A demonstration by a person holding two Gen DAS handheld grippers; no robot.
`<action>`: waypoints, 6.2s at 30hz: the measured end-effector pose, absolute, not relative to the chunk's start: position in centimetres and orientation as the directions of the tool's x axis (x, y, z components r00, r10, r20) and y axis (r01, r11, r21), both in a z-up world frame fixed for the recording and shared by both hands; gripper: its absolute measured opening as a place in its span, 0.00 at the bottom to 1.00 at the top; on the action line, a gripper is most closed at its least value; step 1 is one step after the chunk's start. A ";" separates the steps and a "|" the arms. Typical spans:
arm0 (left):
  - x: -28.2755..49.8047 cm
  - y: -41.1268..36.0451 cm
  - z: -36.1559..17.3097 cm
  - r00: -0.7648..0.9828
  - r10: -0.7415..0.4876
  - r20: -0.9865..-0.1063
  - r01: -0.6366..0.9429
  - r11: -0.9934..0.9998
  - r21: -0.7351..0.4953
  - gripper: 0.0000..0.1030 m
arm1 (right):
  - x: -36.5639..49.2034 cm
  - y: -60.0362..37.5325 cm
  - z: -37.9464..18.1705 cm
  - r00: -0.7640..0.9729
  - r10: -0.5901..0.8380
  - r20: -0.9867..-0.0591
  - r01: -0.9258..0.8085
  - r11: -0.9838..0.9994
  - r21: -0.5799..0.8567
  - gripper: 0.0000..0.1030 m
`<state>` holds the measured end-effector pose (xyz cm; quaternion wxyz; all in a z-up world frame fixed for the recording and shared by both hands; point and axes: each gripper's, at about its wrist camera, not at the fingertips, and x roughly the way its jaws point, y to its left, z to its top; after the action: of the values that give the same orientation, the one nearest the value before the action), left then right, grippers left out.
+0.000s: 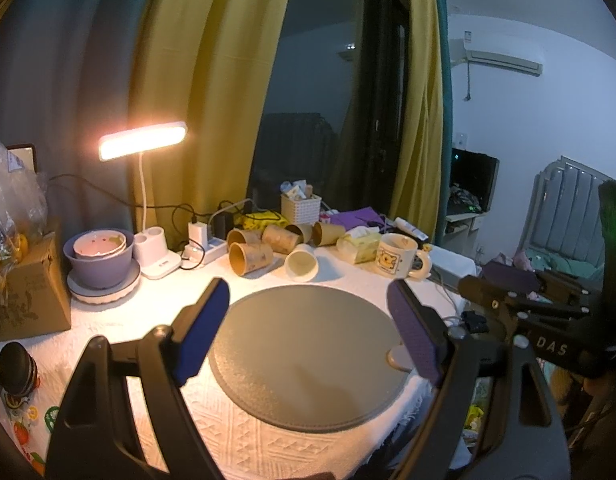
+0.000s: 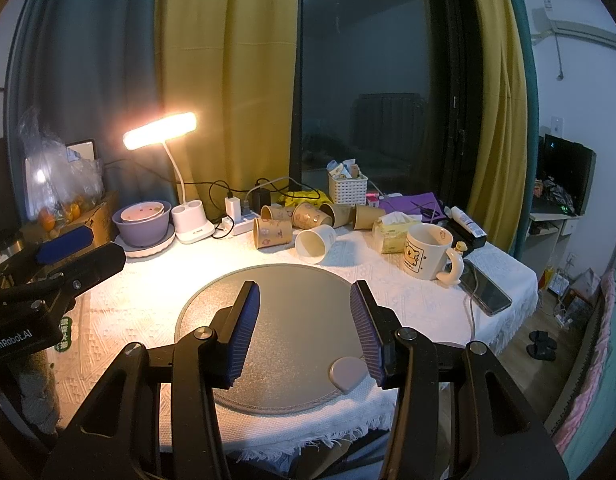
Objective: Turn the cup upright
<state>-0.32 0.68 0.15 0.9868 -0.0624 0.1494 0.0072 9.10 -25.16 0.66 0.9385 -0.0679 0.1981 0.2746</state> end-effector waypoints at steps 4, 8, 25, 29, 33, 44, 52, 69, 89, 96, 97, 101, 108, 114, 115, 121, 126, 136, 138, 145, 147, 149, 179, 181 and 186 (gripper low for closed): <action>-0.3 0.7 0.2 0.956 -0.006 -0.294 -0.032 0.992 -0.122 0.80 | 9.1 -25.1 0.7 0.770 0.489 -0.410 -0.543 0.840 -0.019 0.48; -0.3 0.5 0.0 0.956 -0.011 -0.293 -0.026 0.992 -0.122 0.80 | 9.1 -25.1 0.7 0.770 0.488 -0.410 -0.542 0.840 -0.019 0.48; -0.3 0.6 -0.1 0.958 -0.012 -0.288 -0.026 0.991 -0.129 0.80 | 9.2 -25.1 0.7 0.770 0.489 -0.410 -0.543 0.839 -0.019 0.48; -0.3 0.6 0.0 0.958 -0.012 -0.288 -0.027 0.991 -0.130 0.80 | 9.2 -25.1 0.7 0.770 0.489 -0.411 -0.543 0.839 -0.019 0.48; -0.2 0.6 0.0 0.957 -0.012 -0.289 -0.027 0.991 -0.131 0.80 | 9.1 -25.1 0.7 0.770 0.489 -0.410 -0.543 0.840 -0.020 0.48; 0.3 0.1 0.0 0.955 -0.003 -0.298 -0.029 0.994 -0.103 0.80 | 9.7 -24.9 0.7 0.769 0.492 -0.409 -0.547 0.837 -0.022 0.48; 4.4 0.2 -0.7 0.923 0.023 -0.383 -0.033 0.999 -0.020 0.80 | 12.9 -23.5 -0.3 0.739 0.502 -0.449 -0.571 0.820 -0.024 0.48; 19.9 2.8 -3.1 0.797 0.065 -0.600 -0.004 0.995 0.102 0.80 | 26.3 -20.8 -2.7 0.655 0.509 -0.558 -0.588 0.807 0.046 0.48; 36.3 8.1 -10.4 0.713 0.197 -0.673 0.055 0.941 0.334 0.80 | 41.4 -15.6 -7.6 0.537 0.517 -0.666 -0.603 0.788 0.124 0.48; 40.5 9.6 -11.0 0.736 0.138 -0.663 0.150 0.921 0.359 0.80 | 43.8 -14.0 -9.7 0.492 0.520 -0.698 -0.606 0.781 0.154 0.48; 40.9 9.6 -11.1 0.735 0.120 -0.667 0.171 0.919 0.354 0.80 | 44.1 -13.9 -9.8 0.487 0.520 -0.701 -0.606 0.779 0.157 0.48; 42.8 9.5 -12.9 0.690 0.089 -0.718 0.244 0.905 0.347 0.80 | 44.6 -13.3 -10.3 0.475 0.524 -0.707 -0.612 0.774 0.162 0.48; 43.9 9.7 -15.0 0.621 0.043 -0.782 0.289 0.916 0.280 0.78 | 44.8 -13.6 -10.8 0.473 0.516 -0.715 -0.605 0.779 0.162 0.48; 42.0 9.2 -14.2 0.617 -0.013 -0.787 0.309 0.924 0.227 0.72 | 43.8 -14.4 -9.9 0.480 0.512 -0.712 -0.598 0.785 0.161 0.48; 41.5 9.1 -13.9 0.617 -0.019 -0.787 0.307 0.927 0.218 0.72 | 43.5 -14.6 -9.6 0.483 0.513 -0.710 -0.598 0.785 0.161 0.48; 37.0 8.4 -11.5 0.628 -0.057 -0.776 0.299 0.938 0.174 0.72 | 41.2 -15.5 -8.3 0.497 0.523 -0.692 -0.599 0.784 0.162 0.48; 32.5 6.1 -10.4 0.627 -0.113 -0.771 0.338 0.931 0.138 0.72 | 38.3 -16.6 -7.8 0.503 0.527 -0.684 -0.597 0.785 0.166 0.48; 24.9 -2.1 -11.1 0.574 -0.258 -0.777 0.499 0.863 0.082 0.72 | 33.4 -20.8 -9.7 0.504 0.486 -0.714 -0.548 0.819 0.170 0.48; 24.4 -2.9 -11.6 0.557 -0.277 -0.783 0.517 0.853 0.067 0.72 | 32.7 -21.5 -10.4 0.498 0.474 -0.726 -0.539 0.825 0.169 0.48; 23.8 -5.2 -13.3 0.509 -0.306 -0.804 0.566 0.823 0.044 0.75 | 31.4 -23.1 -12.3 0.449 0.469 -0.760 -0.543 0.819 0.184 0.48; 23.6 -5.7 -13.6 0.498 -0.297 -0.815 0.573 0.818 0.052 0.80 | 31.3 -23.2 -12.8 0.436 0.472 -0.766 -0.548 0.815 0.190 0.48; 23.5 -5.7 -13.8 0.495 -0.291 -0.819 0.571 0.819 0.055 0.81 | 31.0 -23.1 -13.1 0.426 0.479 -0.768 -0.556 0.808 0.196 0.48; 16.7 4.3 -12.7 0.588 -0.073 -0.805 0.038 0.997 -0.062 0.90 | 23.1 -17.7 -8.5 0.346 0.552 -0.759 -0.851 0.526 -0.005 0.83; 16.2 4.9 -12.6 0.599 -0.083 -0.796 0.016 0.996 -0.093 0.90 | 23.1 -16.2 -8.7 0.326 0.541 -0.775 -0.874 0.485 -0.029 0.83; 15.5 6.3 -12.6 0.625 -0.101 -0.774 -0.022 0.989 -0.147 0.90 | 23.4 -12.7 -9.0 0.301 0.480 -0.824 -0.912 0.397 -0.102 0.83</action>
<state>15.54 6.26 -12.55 0.8987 -0.0713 0.4322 -0.0219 23.39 -12.75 -8.99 0.7509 -0.2943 0.3673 0.4633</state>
